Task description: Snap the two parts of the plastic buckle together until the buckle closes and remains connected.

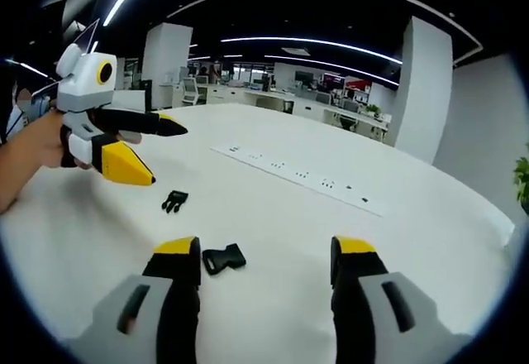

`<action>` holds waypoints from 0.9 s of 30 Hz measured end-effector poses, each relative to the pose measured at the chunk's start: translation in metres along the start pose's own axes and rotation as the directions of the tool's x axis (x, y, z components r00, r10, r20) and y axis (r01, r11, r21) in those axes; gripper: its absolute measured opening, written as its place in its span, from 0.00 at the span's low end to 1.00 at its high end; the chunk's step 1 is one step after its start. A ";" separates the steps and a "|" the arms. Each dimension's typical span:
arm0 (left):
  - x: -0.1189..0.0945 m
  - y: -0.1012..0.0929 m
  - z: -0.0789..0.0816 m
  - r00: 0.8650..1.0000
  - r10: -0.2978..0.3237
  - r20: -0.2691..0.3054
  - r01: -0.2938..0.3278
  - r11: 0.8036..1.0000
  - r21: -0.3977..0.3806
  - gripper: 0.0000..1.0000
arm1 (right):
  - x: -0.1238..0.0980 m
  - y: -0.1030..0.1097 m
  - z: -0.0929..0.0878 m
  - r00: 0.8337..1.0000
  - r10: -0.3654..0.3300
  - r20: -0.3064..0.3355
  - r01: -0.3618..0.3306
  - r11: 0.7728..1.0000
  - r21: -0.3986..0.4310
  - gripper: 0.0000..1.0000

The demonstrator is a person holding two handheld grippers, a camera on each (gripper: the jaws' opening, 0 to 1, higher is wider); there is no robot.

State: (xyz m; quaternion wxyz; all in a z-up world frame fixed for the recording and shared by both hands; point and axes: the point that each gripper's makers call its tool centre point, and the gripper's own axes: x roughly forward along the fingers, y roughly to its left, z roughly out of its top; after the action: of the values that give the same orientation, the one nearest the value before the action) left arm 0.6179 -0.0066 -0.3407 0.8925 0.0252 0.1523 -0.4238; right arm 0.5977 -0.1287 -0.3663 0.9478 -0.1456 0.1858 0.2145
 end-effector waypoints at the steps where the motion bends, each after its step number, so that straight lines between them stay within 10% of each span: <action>1: 0.000 0.000 0.000 1.000 -0.001 -0.001 0.001 1.000 0.000 0.89 | 0.000 0.000 -0.001 1.000 0.001 -0.003 -0.001 1.000 -0.001 0.63; 27: -0.001 0.000 0.001 1.000 -0.005 0.013 0.005 1.000 -0.029 0.88 | -0.005 -0.006 -0.007 1.000 0.011 -0.020 -0.011 1.000 0.009 0.45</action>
State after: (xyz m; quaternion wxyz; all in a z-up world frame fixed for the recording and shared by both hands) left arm 0.6172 -0.0060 -0.3395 0.8927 0.0090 0.1526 -0.4239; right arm 0.5941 -0.1380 -0.3692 0.9453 -0.1427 0.1968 0.2174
